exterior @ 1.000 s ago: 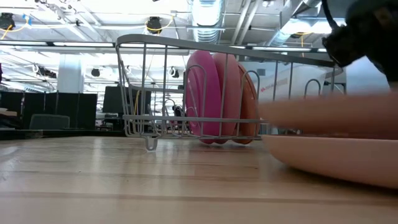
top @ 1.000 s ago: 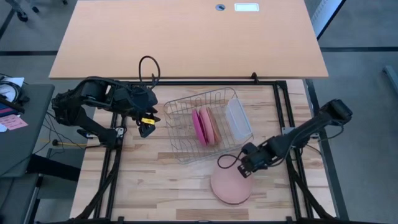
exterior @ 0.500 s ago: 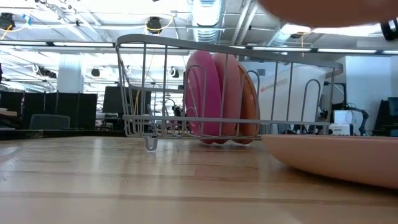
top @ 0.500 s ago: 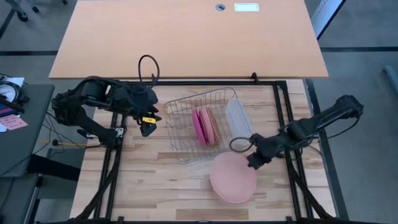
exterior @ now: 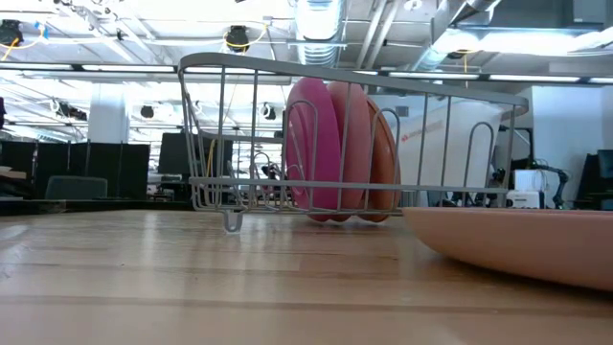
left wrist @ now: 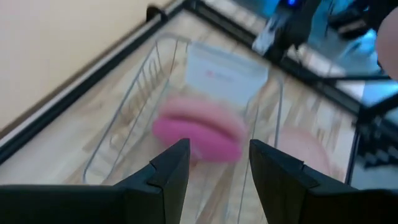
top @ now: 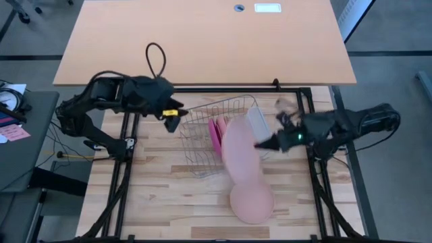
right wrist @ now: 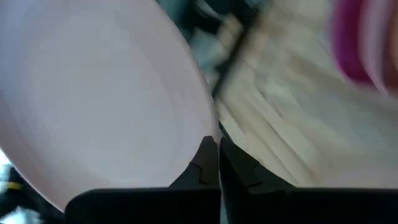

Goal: Sort dishes
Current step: Put the top beige plate in the dish rack

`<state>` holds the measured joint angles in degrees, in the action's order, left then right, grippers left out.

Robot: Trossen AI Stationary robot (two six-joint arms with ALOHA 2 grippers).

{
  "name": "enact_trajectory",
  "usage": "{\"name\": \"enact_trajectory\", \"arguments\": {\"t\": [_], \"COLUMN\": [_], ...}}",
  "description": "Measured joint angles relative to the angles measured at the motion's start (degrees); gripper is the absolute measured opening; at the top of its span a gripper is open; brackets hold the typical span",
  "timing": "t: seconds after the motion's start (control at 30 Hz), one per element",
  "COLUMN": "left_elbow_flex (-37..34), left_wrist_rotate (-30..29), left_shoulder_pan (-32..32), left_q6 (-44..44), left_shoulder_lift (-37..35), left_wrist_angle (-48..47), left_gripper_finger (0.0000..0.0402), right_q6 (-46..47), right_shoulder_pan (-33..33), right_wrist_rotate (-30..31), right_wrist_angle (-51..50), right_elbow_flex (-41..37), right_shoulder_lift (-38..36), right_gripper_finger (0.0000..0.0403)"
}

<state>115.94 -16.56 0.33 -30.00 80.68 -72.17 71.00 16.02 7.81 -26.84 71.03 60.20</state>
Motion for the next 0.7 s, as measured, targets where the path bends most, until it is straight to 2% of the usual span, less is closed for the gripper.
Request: {"name": "enact_trajectory", "arguments": {"t": [0.17,0.3,0.4,0.6,0.7], "left_elbow_flex": [0.0,0.0,0.0,0.0,0.0], "left_wrist_rotate": [0.1,0.9,-0.4,-13.1,-20.4], "left_shoulder_pan": [2.4,2.9,2.8,0.3,-1.1], "left_q6": [0.0,1.8,3.4,13.6,17.7], "left_shoulder_lift": [0.0,0.0,0.0,0.8,2.5], "left_wrist_angle": [9.5,21.9,29.5,36.7,40.4], "left_gripper_finger": [0.0162,0.0167,0.0188,0.0254,0.0276], "right_q6": [-9.4,-15.8,-17.1,-18.9,-19.6], "right_shoulder_pan": [-7.9,-15.6,-21.8,-30.0,-32.4], "right_wrist_rotate": [0.0,0.7,5.0,16.8,20.5], "right_wrist_angle": [10.1,10.8,10.9,11.0,10.9], "right_elbow_flex": [2.1,3.7,4.5,4.6,4.7], "right_shoulder_lift": [0.0,0.0,0.0,0.0,0.2], "right_gripper_finger": [0.0,0.0,0.0,0.0,0.0]}}
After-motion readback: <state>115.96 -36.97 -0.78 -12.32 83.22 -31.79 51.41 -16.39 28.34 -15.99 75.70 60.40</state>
